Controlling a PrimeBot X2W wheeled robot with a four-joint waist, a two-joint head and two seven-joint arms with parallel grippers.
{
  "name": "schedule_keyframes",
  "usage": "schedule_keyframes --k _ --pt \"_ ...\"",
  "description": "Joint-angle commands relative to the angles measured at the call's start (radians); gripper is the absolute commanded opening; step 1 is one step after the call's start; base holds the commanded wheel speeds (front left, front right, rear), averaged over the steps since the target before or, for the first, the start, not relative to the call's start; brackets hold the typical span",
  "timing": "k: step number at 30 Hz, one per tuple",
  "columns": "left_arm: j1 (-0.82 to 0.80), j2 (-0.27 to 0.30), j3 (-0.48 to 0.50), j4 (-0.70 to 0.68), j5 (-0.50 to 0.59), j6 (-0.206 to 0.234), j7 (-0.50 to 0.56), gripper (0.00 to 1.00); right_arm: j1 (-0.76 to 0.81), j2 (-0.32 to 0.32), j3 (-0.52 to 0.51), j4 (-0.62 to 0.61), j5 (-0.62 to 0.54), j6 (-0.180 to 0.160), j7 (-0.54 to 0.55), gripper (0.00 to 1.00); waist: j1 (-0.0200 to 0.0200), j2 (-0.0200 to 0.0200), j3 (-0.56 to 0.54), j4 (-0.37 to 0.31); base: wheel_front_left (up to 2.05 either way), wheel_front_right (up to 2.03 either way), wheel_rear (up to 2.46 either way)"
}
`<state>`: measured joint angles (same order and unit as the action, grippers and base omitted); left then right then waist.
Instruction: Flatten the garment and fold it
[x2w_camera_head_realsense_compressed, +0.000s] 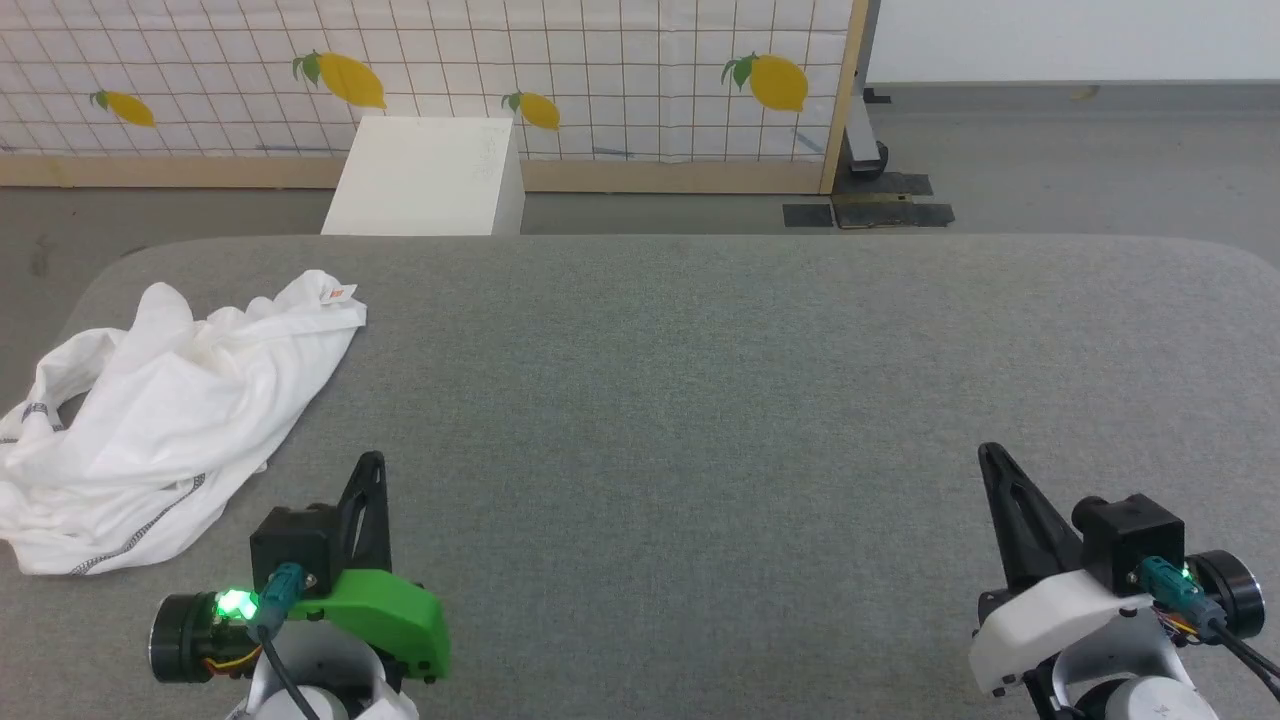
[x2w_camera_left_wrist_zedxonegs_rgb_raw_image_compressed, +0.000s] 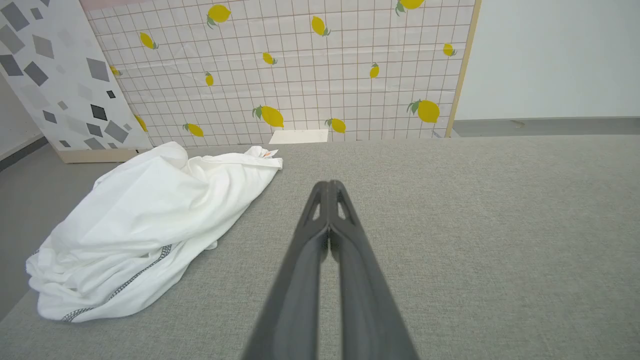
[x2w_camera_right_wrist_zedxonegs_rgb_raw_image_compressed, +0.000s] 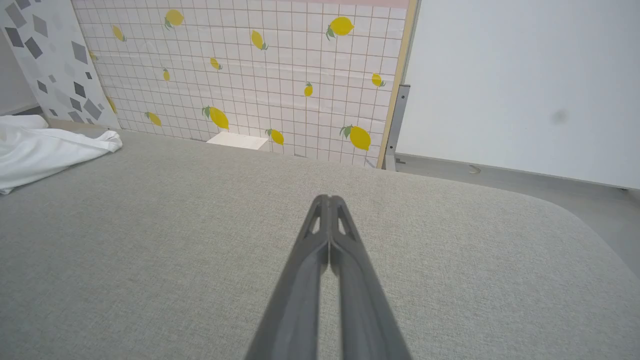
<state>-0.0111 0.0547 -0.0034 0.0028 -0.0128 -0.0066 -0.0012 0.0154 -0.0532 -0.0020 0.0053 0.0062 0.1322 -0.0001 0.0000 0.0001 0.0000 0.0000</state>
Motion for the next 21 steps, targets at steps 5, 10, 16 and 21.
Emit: schedule_keyframes --k 5,10,16,21 --pt "0.011 -0.005 0.003 -0.003 0.013 0.007 0.001 0.0 -0.015 0.003 0.002 -0.005 -0.006 -0.002 0.0 0.0 0.0 -0.0001 0.0 0.0 0.0 0.0 0.0" --pt "0.0 0.0 -0.002 0.0 -0.005 0.0 0.0 1.0 0.0 0.0 0.0 0.001 0.0 0.0 0.0 1.0 0.0 -0.0001 0.0 0.0 0.0 0.0 0.0" --pt "-0.005 0.0 -0.013 0.012 -0.016 0.005 -0.01 1.0 -0.002 0.0 -0.001 0.006 0.007 0.0 -0.007 1.0 0.0 -0.0001 -0.002 0.001 0.0 0.0 0.0" --pt "-0.012 0.0 -0.023 0.026 -0.024 0.009 -0.021 1.0 -0.004 0.0 -0.003 0.012 0.008 0.0 -0.014 1.0 0.0 -0.0001 -0.004 0.007 0.0 0.0 0.0"
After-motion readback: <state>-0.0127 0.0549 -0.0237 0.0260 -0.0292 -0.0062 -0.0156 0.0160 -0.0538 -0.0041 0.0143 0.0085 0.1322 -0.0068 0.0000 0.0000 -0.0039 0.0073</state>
